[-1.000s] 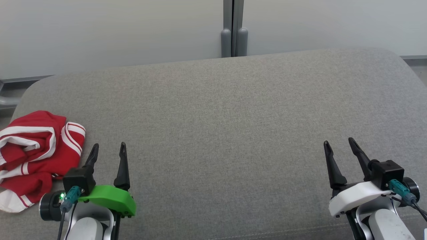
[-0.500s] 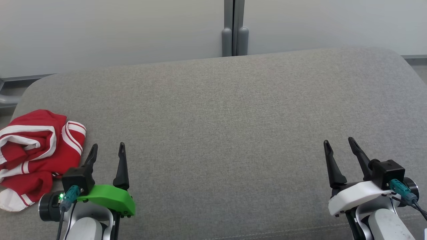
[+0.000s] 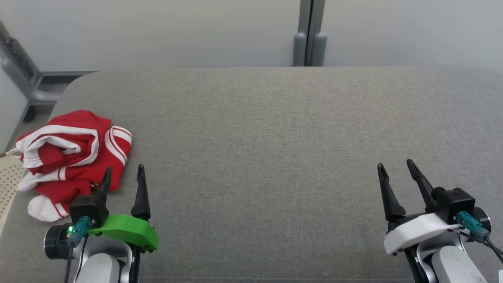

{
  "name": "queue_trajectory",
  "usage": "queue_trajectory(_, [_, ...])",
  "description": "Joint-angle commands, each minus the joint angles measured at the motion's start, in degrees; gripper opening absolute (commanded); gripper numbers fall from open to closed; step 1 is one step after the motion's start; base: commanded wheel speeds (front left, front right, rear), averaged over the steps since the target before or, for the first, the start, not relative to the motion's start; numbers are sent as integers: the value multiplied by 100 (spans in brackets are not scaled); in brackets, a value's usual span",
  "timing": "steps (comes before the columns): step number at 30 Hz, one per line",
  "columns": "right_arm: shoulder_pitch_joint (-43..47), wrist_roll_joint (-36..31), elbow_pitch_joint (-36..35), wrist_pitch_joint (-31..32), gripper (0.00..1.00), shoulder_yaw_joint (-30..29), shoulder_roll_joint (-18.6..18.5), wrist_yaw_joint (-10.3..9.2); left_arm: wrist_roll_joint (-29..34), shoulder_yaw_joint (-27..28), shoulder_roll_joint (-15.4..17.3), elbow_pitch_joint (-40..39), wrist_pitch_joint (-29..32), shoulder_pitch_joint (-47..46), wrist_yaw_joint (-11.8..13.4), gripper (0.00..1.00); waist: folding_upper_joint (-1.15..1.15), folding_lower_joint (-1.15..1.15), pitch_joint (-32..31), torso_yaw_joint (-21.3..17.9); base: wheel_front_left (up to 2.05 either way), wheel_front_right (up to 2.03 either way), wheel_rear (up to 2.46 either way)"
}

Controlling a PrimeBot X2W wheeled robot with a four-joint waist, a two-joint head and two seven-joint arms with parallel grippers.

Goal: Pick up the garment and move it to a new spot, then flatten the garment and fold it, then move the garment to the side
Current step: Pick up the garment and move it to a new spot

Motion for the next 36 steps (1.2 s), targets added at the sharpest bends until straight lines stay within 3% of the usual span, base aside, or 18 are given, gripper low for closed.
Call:
queue_trajectory(1, [-7, 10, -44, -27, 100, 54, -13, 0, -28, 19, 54, -3, -13, -65, 31, 100, 0, 0, 7, 391, 0, 0, 0])
queue_trajectory(10, [-105, 63, -98, -26, 100, 359, 32, 0, -110, 70, 58, -90, -45, -7, 134, 100, 0, 0, 10, 1287, 0, 0, 0])
queue_trajectory(19, [-113, 132, -107, -26, 100, 582, 79, 0, -189, 123, 103, -155, -60, 137, 211, 100, 0, 0, -5, 1805, 0, 0, 0])
queue_trajectory(26, [-130, 143, -99, -26, 100, 647, 94, -1, -229, 102, 100, -216, -27, 199, 259, 100, 0, 0, 14, 2017, 0, 0, 0])
queue_trajectory(36, [-164, 173, -87, -26, 100, 729, 57, -1, -282, 83, 110, -247, 4, 204, 307, 100, 0, 0, 41, 1999, 0, 0, 0])
